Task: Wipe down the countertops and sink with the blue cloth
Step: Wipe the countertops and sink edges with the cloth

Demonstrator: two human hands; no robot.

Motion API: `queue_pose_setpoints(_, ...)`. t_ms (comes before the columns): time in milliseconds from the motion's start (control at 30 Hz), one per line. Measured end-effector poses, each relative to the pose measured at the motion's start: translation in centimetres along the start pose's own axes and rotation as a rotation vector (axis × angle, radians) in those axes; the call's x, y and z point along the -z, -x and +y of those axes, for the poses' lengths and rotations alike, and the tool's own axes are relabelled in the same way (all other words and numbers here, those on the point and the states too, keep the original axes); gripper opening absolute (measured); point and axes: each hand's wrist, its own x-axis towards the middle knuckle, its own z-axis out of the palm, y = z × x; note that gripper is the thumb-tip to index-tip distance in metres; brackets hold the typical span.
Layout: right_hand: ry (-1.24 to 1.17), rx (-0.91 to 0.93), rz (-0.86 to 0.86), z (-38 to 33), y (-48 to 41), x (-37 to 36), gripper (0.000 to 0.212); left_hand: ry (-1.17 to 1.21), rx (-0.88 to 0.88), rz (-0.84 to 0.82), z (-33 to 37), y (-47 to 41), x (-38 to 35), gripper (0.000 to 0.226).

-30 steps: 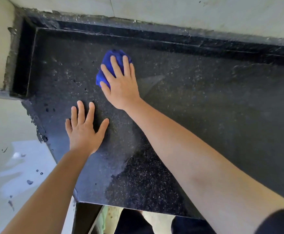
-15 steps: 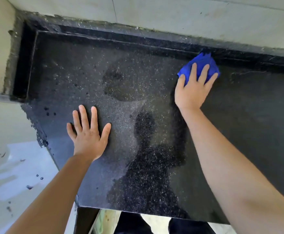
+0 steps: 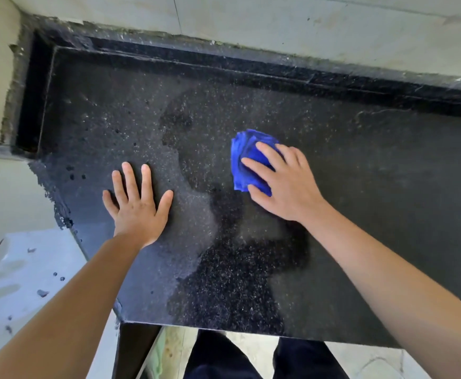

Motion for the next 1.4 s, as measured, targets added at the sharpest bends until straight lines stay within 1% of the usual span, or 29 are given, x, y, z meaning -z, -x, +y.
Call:
queue_pose_setpoints(100, 0.076, -0.326, 0.103, 6.3, 2.0, -0.4, 0.055, -0.007, -0.003, 0.009, -0.1, 0.1, -0.1, 0.075)
queue_pose_setpoints(133, 0.079, -0.434, 0.101, 7.8, 2.2, -0.6, 0.059, -0.009, -0.002, 0.013, -0.1, 0.1, -0.1, 0.075)
queue_pose_setpoints(200, 0.017, -0.616, 0.088, 8.4, 1.0, -1.2, 0.067, -0.02, -0.004, 0.015, -0.1, 0.0, -0.2, 0.075)
queue_pose_setpoints(267, -0.037, -0.718, 0.113, 6.1, -1.3, -1.4, 0.067, -0.024, 0.003, 0.02, 0.0, -0.1, -0.3, 0.074)
queue_pose_setpoints(300, -0.044, -0.704, 0.153, 4.2, -2.3, -1.5, 0.062, -0.025, 0.006, 0.029, 0.0, -0.1, -0.4, 0.074)
queue_pose_setpoints(333, -0.066, -0.633, 0.205, 2.0, -3.1, -1.4, 0.054, -0.028, 0.008, 0.038, 0.1, -0.1, -0.4, 0.074)
queue_pose_setpoints(400, -0.15, -0.389, 0.282, -2.9, -2.9, -1.1, 0.043, -0.03, 0.006, 0.05, 0.1, 0.0, -0.4, 0.074)
queue_pose_setpoints(433, -0.203, -0.268, 0.258, -5.4, -2.1, -1.0, 0.043, -0.029, 0.007, 0.053, 0.1, -0.1, -0.5, 0.074)
queue_pose_setpoints(533, -0.252, 0.031, 0.043, -10.5, 1.9, -1.2, 0.05, -0.03, 0.022, 0.056, 0.1, -0.1, -0.6, 0.074)
queue_pose_setpoints(600, -0.242, 0.121, -0.006, -10.2, 3.7, -1.8, 0.05, -0.031, 0.029, 0.063, 0.1, -0.2, -0.7, 0.075)
queue_pose_setpoints(700, -0.23, 0.116, 0.018, -6.0, 4.5, -1.6, 0.046, -0.024, 0.025, 0.065, 0.1, -0.2, -0.6, 0.074)
queue_pose_setpoints(767, -0.2, 0.035, 0.063, -2.2, 4.5, -1.5, 0.045, -0.02, 0.02, 0.074, 0.0, -0.1, -0.7, 0.074)
queue_pose_setpoints(833, -0.145, -0.113, 0.126, 3.1, 4.4, -1.9, 0.047, -0.018, 0.016, 0.089, 0.0, -0.1, -0.8, 0.074)
queue_pose_setpoints(900, -0.104, -0.37, 0.113, 8.8, 4.5, -1.8, 0.052, -0.017, 0.016, 0.092, 0.0, -0.1, -0.7, 0.074)
queue_pose_setpoints(967, -0.161, -0.662, 0.042, 13.1, 4.6, -1.2, 0.061, -0.012, 0.023, 0.085, 0.1, -0.1, -0.7, 0.075)
queue_pose_setpoints(1000, -0.208, -0.772, 0.036, 14.0, 4.3, -0.9, 0.066, -0.016, 0.025, 0.086, 0.1, 0.0, -0.6, 0.075)
queue_pose_setpoints(1067, -0.187, -0.876, 0.047, 12.7, 3.0, -1.0, 0.069, -0.027, 0.022, 0.089, 0.1, 0.0, -0.7, 0.075)
queue_pose_setpoints(1100, -0.151, -0.871, 0.059, 10.7, 2.5, -1.3, 0.067, -0.027, 0.023, 0.087, 0.1, 0.0, -0.6, 0.075)
queue_pose_setpoints(1133, -0.133, -0.817, 0.075, 8.1, 2.0, -1.6, 0.063, -0.026, 0.023, 0.085, 0.1, 0.0, -0.5, 0.074)
queue_pose_setpoints(1167, -0.136, -0.717, 0.081, 4.9, 1.8, -1.8, 0.059, -0.029, 0.022, 0.085, 0.2, 0.0, -0.5, 0.074)
queue_pose_setpoints(1267, -0.23, -0.31, 0.02, -6.2, 3.2, -2.0, 0.054, -0.042, 0.021, 0.077, 0.2, 0.0, -0.5, 0.074)
queue_pose_setpoints(1333, -0.272, -0.043, -0.08, -12.9, 5.3, -1.9, 0.054, -0.032, 0.029, 0.058, 0.1, -0.1, -0.4, 0.075)
queue_pose_setpoints(1400, -0.282, 0.184, -0.156, -16.9, 7.0, -1.8, 0.052, -0.012, 0.025, 0.025, 0.0, -0.2, 0.0, 0.076)
